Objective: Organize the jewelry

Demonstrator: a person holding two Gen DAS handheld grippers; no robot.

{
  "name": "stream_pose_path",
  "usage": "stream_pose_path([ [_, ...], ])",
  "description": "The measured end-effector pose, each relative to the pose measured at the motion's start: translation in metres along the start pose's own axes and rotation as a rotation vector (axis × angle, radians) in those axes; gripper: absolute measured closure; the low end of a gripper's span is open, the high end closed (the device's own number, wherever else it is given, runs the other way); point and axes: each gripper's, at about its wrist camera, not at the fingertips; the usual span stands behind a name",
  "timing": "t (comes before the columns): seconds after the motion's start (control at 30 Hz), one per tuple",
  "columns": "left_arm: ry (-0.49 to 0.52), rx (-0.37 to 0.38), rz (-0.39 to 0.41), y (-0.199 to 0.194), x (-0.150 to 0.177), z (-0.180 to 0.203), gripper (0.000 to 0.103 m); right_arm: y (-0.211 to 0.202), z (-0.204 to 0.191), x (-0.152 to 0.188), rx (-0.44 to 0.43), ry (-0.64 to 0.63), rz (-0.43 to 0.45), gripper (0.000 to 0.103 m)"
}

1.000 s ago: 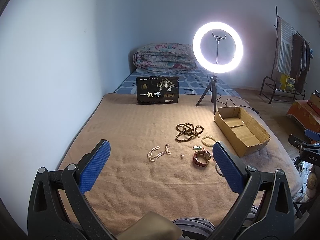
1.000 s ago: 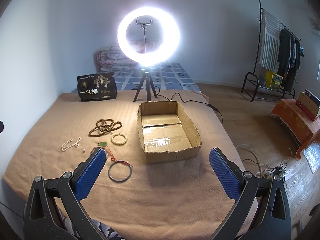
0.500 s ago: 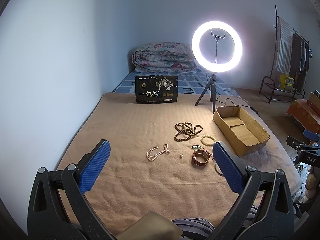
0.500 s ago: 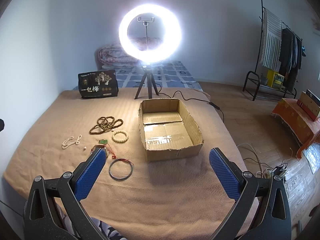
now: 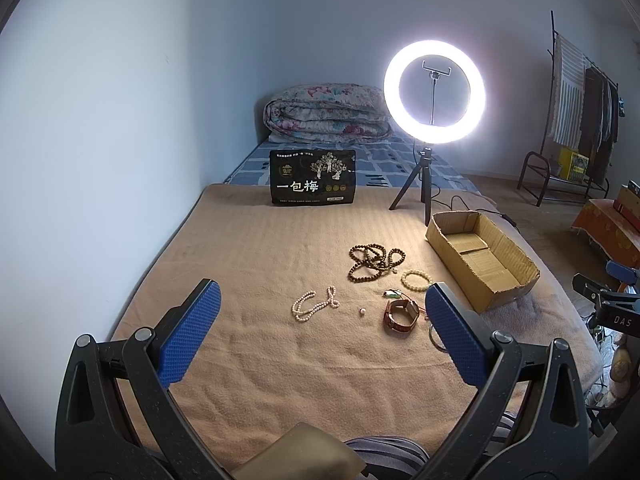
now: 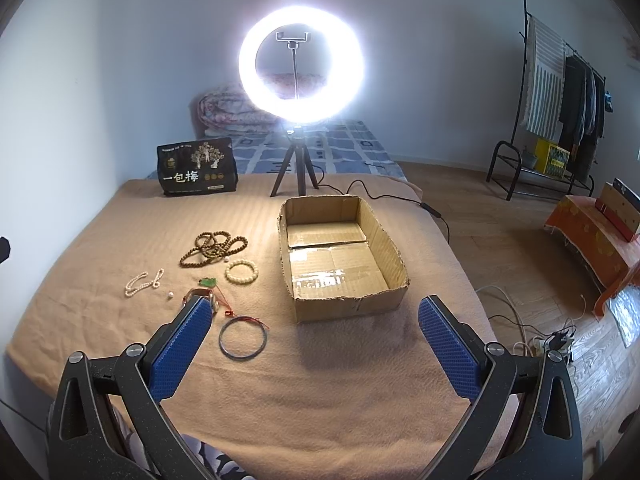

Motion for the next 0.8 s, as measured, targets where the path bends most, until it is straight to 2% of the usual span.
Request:
stream_pose_path([
  [0.53, 0.002, -0.005, -0.003, 0.000, 0.001, 0.002, 0.000, 0.006, -0.001, 0.000, -0.015, 0.004, -0.014, 0.000],
  [0.8, -0.001, -0.011, -0.024, 0.013, 0.014, 0.000, 0.000, 0.018, -0.002, 0.000, -0.026, -0.008, -0.035, 0.000],
])
Point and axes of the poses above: each gripper's, at about its wrist camera, not at the fingertips, and y roughly the way its jaws point, z to its right, x to its underside
